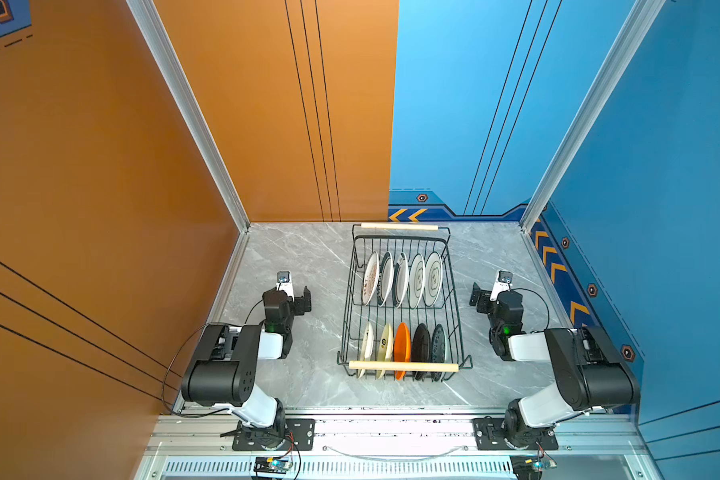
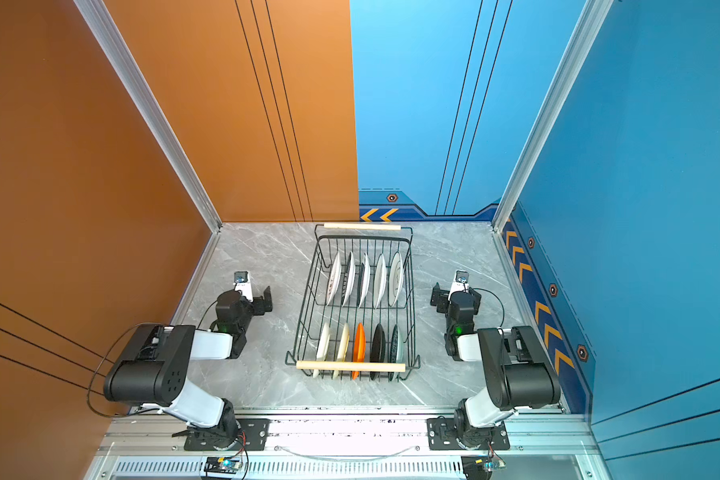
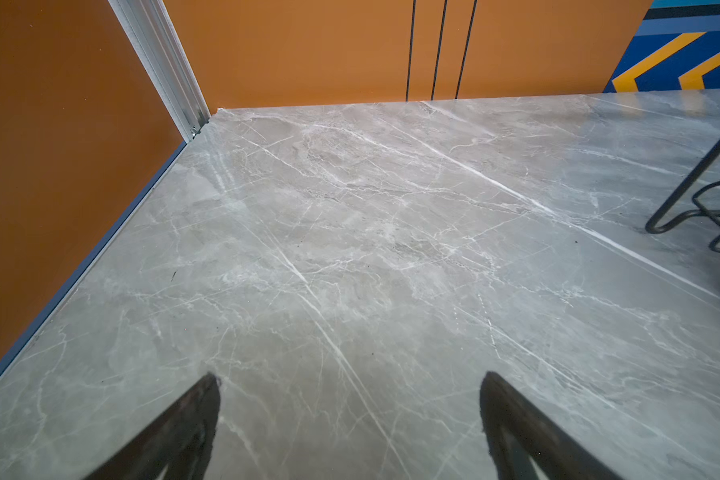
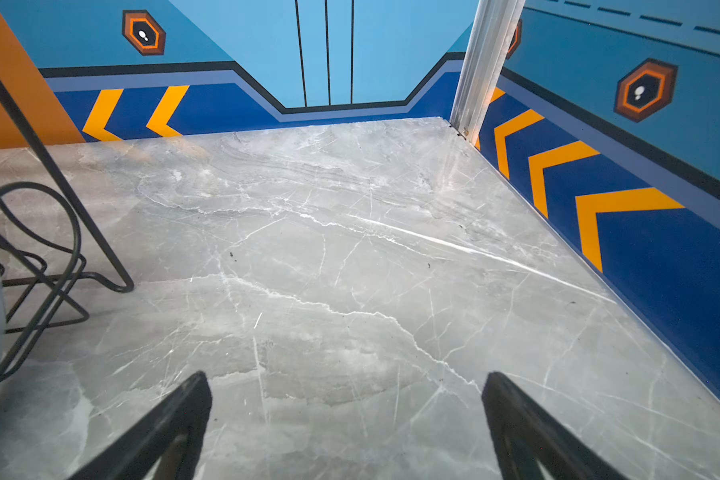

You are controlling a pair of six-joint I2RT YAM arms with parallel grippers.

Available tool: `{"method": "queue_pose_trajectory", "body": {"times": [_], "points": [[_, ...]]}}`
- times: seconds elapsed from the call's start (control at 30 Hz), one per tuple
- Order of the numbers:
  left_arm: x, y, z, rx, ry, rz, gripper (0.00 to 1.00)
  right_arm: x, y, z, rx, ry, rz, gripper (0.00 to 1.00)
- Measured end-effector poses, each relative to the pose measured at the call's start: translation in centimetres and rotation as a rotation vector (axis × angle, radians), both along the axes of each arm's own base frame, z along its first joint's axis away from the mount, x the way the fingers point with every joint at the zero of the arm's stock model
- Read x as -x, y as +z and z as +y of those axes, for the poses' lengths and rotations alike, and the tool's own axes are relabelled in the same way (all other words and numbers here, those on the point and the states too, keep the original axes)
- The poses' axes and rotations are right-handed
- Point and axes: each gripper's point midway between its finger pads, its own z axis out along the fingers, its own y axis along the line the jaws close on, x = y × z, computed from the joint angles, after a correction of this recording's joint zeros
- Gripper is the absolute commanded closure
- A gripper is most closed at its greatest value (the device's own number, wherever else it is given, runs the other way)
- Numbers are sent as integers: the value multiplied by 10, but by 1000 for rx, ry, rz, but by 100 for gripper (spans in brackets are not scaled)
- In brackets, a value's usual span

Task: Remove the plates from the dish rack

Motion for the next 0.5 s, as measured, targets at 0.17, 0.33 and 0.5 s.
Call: {"method": "queue_pose_trajectory", "body": {"times": [0.17,0.33,0.5], "points": [[0,0,0,0,0,0,2,0,0,2,6,8,2,0],[0,0,0,0,0,0,2,0,0,3,4,16,2,0],[0,0,0,0,0,0,2,-1,0,5,-1,28,2,0]]}}
